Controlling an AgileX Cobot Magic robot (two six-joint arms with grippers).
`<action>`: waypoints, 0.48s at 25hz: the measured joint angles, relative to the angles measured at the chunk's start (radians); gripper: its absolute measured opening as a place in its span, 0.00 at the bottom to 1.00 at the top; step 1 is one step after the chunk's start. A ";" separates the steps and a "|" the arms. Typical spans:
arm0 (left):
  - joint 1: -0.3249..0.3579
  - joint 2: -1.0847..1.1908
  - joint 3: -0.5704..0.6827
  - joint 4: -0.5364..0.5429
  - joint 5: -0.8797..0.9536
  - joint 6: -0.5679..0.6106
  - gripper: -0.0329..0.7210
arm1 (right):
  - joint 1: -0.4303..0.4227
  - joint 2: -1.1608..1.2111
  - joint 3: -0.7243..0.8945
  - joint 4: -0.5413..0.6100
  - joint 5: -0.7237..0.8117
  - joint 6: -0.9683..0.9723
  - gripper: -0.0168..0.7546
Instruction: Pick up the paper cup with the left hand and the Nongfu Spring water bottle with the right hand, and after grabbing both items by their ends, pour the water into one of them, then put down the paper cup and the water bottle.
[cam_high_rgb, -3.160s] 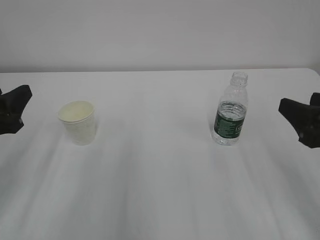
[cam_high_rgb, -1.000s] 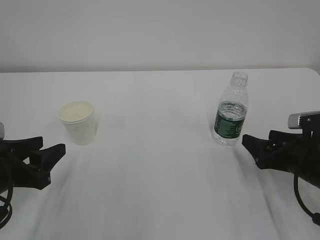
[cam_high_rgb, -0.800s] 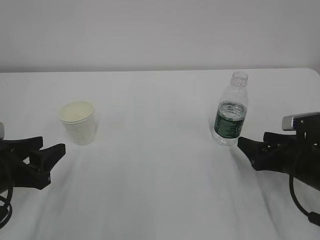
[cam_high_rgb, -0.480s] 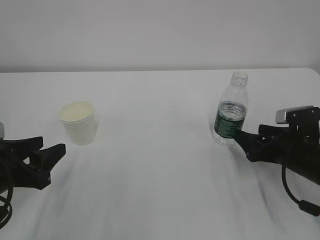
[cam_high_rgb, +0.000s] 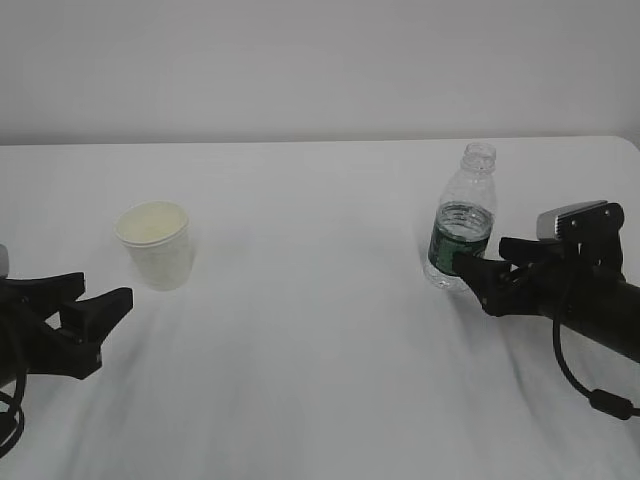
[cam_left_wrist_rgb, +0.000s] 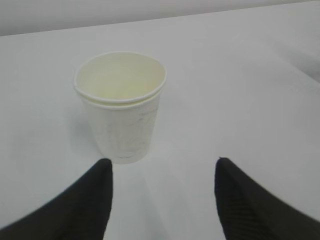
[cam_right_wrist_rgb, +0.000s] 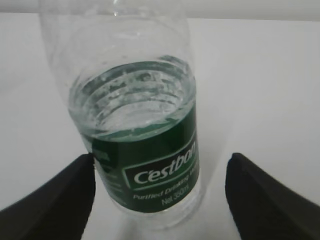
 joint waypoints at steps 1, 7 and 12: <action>0.000 0.000 0.000 0.000 0.000 0.000 0.67 | 0.000 0.000 0.000 -0.001 0.000 0.000 0.82; 0.000 0.022 0.000 0.000 0.000 0.000 0.77 | 0.000 0.000 -0.009 -0.016 0.000 0.000 0.82; 0.000 0.056 -0.002 -0.003 0.000 0.000 0.85 | 0.000 0.000 -0.023 -0.032 0.000 0.000 0.82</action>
